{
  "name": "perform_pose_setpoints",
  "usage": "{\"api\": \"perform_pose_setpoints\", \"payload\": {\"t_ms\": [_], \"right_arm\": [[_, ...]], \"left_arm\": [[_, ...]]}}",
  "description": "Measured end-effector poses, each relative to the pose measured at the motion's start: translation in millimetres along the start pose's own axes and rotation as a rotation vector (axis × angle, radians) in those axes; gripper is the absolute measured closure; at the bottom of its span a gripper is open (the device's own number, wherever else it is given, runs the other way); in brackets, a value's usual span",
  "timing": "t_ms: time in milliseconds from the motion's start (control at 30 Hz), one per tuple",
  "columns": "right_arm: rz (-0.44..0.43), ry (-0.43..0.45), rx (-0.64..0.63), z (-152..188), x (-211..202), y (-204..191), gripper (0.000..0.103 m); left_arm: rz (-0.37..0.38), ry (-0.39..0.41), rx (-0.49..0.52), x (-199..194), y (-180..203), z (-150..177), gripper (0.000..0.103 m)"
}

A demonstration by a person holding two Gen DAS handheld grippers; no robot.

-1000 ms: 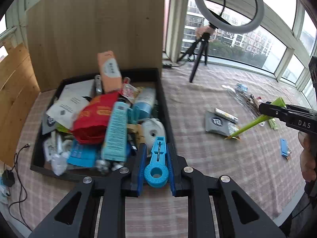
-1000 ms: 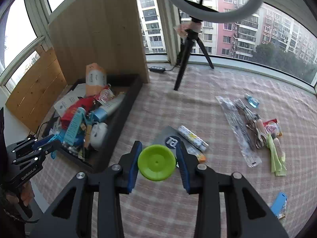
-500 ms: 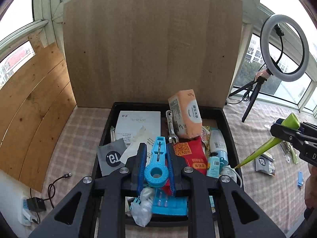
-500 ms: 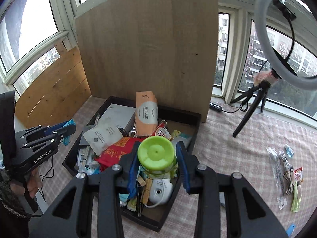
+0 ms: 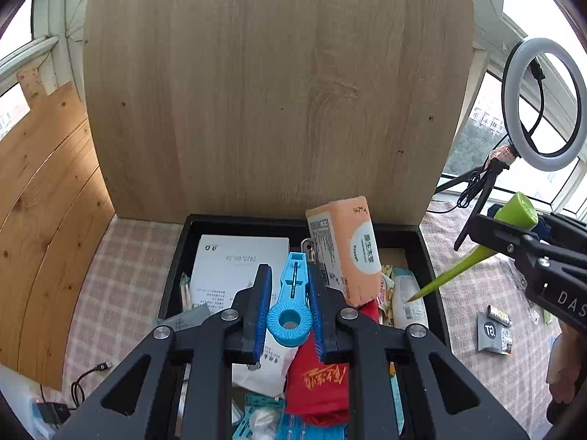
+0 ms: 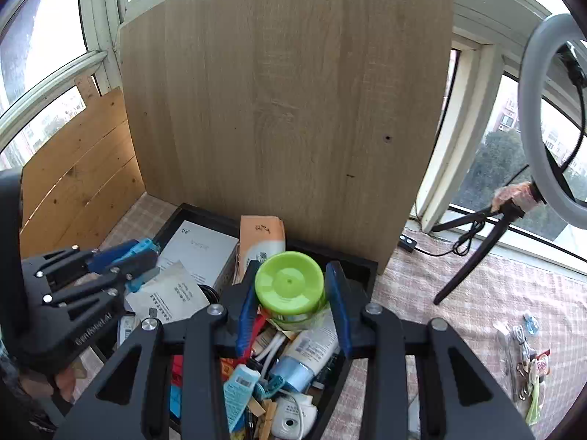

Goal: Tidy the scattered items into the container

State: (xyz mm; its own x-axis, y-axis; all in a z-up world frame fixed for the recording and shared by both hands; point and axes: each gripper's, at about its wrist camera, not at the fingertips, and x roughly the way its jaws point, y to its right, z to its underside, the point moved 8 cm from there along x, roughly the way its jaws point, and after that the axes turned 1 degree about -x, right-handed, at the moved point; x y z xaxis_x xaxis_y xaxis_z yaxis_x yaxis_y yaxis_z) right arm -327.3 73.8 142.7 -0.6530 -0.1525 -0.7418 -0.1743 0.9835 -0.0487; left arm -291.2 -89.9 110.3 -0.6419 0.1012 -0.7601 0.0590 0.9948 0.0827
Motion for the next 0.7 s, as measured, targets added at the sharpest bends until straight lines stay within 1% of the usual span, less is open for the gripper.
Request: {"api": "perform_pose_setpoints", "payload": {"t_ms": [33, 67, 100, 133, 167, 233, 333, 400, 467, 600, 700], "right_arm": [[-0.029, -0.009, -0.020, -3, 2, -5, 0.067], [-0.039, -0.024, -0.039, -4, 4, -10, 0.062], [-0.038, -0.029, -0.052, -5, 3, -14, 0.057], [-0.037, -0.019, -0.063, -7, 1, -17, 0.044], [-0.037, -0.005, -0.076, -9, -2, -20, 0.035], [-0.028, 0.014, -0.080, -13, -7, -22, 0.035], [-0.041, 0.013, -0.054, -14, -11, -19, 0.035], [-0.038, 0.015, -0.046, -12, -15, -15, 0.035], [-0.036, 0.020, -0.033, -11, -20, -10, 0.035], [-0.051, 0.026, 0.010, 0, -39, 10, 0.035], [-0.035, 0.041, 0.046, 15, -62, 36, 0.035]], "left_arm": [[-0.008, -0.002, -0.006, 1, -1, -1, 0.070], [-0.017, -0.006, -0.023, 3, -3, -2, 0.058], [-0.010, -0.001, -0.045, 2, -5, -4, 0.037], [0.000, 0.013, -0.067, 0, -7, -5, 0.031], [0.003, 0.022, -0.083, -2, -9, -7, 0.031], [-0.005, 0.031, -0.090, -7, -13, -9, 0.032], [-0.013, 0.044, -0.093, -13, -17, -11, 0.033], [-0.019, 0.043, -0.094, -19, -20, -10, 0.033], [-0.031, 0.059, -0.092, -27, -23, -9, 0.034], [-0.041, 0.064, -0.074, -44, -22, -3, 0.036], [-0.054, 0.070, -0.064, -58, -17, 3, 0.036]]}}
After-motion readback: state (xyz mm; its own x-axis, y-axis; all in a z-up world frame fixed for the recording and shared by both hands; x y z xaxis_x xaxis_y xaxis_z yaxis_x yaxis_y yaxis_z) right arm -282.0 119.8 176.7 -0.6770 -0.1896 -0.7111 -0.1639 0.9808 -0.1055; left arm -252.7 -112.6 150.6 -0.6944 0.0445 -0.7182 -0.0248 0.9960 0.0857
